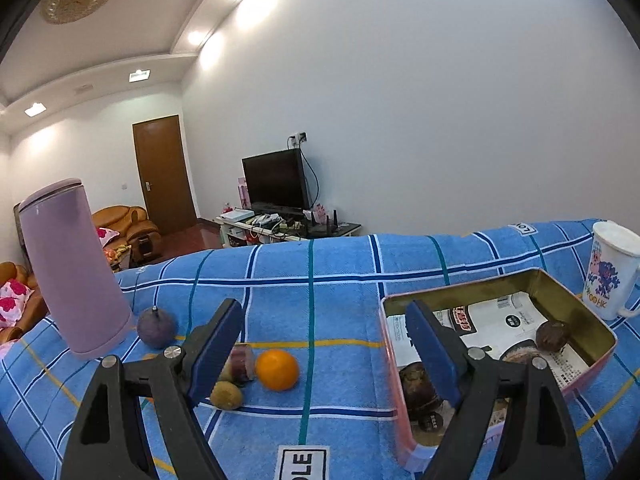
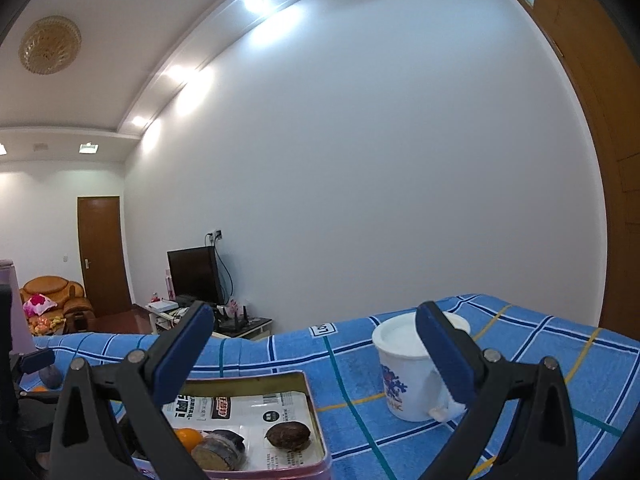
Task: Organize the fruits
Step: 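Lift both open tools away from the pink tin, then move right tool toward an orange while left tool approaches the fruit cluster, then close right tool on an orange while left tool closes on another orange, then carry both oranges in both tools over the pink tin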
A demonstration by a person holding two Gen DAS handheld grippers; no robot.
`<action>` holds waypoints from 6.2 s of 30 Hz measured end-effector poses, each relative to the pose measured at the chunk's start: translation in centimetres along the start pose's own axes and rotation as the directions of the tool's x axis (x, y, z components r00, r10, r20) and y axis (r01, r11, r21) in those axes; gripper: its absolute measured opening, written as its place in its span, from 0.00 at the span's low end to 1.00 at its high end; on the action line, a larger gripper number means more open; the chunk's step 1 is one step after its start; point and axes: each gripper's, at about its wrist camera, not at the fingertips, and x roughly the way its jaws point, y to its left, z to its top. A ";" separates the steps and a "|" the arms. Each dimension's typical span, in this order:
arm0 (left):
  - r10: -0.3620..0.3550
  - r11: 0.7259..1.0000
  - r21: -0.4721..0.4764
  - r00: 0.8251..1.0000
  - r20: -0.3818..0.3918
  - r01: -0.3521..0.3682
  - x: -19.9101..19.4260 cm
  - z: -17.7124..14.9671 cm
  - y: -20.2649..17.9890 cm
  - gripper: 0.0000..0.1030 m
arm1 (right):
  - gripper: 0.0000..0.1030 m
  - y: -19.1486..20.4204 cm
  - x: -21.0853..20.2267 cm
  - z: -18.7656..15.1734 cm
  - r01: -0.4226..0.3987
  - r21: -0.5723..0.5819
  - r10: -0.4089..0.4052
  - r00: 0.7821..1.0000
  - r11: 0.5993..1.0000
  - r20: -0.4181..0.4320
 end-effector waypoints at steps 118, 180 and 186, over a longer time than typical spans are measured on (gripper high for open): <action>-0.193 0.978 -0.162 0.872 -0.450 0.133 8.3 -4.0 18.2 0.47 | 0.38 23.2 3.0 -7.9 -0.407 0.005 0.333 0.739 0.913 -0.585; -0.056 0.997 -0.055 0.990 -0.126 0.050 -2.2 -1.3 10.7 0.47 | 0.39 13.9 0.3 -4.4 -0.287 -0.100 0.228 0.891 0.953 -0.392; -0.093 0.994 -0.060 0.988 -0.121 0.086 -1.6 -0.4 8.6 0.47 | 0.39 11.5 1.3 -3.6 -0.246 -0.078 0.200 0.905 0.966 -0.376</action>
